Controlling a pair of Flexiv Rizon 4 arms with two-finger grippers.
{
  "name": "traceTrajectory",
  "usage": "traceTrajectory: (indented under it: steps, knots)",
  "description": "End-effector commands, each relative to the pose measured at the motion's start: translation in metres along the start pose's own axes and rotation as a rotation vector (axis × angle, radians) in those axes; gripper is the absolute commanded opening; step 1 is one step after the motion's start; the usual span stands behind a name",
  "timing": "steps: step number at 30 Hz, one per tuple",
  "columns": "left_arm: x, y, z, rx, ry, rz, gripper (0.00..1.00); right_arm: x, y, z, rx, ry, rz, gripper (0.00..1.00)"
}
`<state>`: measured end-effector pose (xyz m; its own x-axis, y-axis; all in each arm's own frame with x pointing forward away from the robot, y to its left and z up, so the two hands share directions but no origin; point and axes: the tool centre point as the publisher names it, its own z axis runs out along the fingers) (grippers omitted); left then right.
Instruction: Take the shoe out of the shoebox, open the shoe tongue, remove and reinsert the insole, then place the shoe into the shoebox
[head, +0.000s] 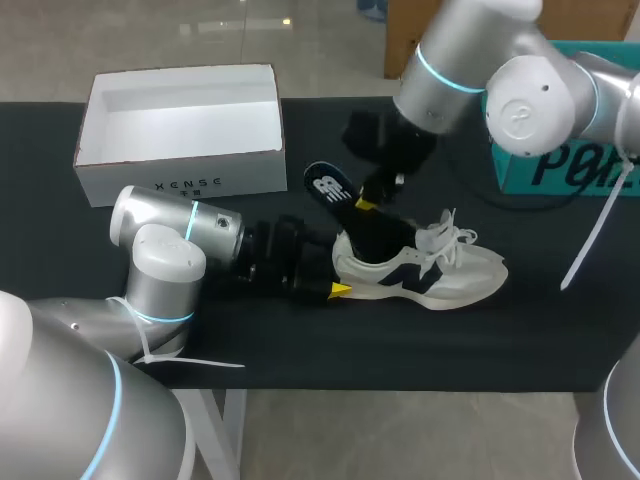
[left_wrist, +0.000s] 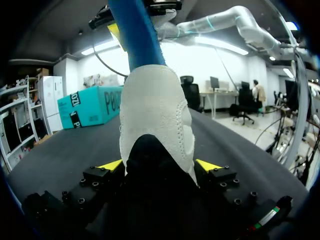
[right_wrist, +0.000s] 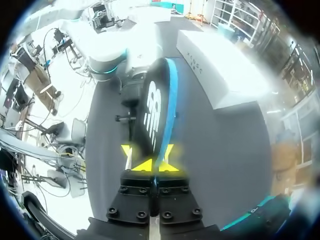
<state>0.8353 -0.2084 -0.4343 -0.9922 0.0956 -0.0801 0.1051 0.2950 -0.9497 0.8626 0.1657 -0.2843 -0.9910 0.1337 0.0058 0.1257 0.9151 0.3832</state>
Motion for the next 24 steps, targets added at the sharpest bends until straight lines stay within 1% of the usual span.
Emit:
traceTrajectory:
  steps: [1, 2, 3, 4, 7, 8, 24]
  knots:
    - [-0.001, 0.001, 0.001, -0.003, 0.003, 0.0, 0.0, -0.001, 0.014, -0.025, -0.021, -0.047, -0.005, 0.0]
    - [-0.001, 0.001, 0.001, -0.003, 0.003, 0.0, 0.0, -0.005, 0.022, -0.035, -0.034, -0.067, -0.011, 0.0]
    - [-0.001, 0.001, 0.001, -0.003, 0.003, 0.0, 0.0, -0.006, 0.027, -0.04, -0.04, -0.077, -0.014, 0.0]
    - [-0.001, 0.001, 0.001, -0.003, 0.003, 0.0, 0.0, -0.009, 0.035, -0.051, -0.053, -0.103, -0.018, 0.0]
    - [-0.001, 0.001, 0.001, -0.003, 0.003, 0.0, 0.0, -0.015, 0.05, -0.073, -0.067, -0.135, -0.021, 0.0]
    - [-0.001, 0.001, 0.001, -0.003, 0.003, 0.0, 0.0, -0.016, 0.052, -0.077, -0.072, -0.138, -0.023, 0.0]
    - [-0.001, 0.001, 0.001, -0.003, 0.003, 0.0, 0.0, -0.016, 0.052, -0.077, -0.072, -0.138, -0.023, 0.0]
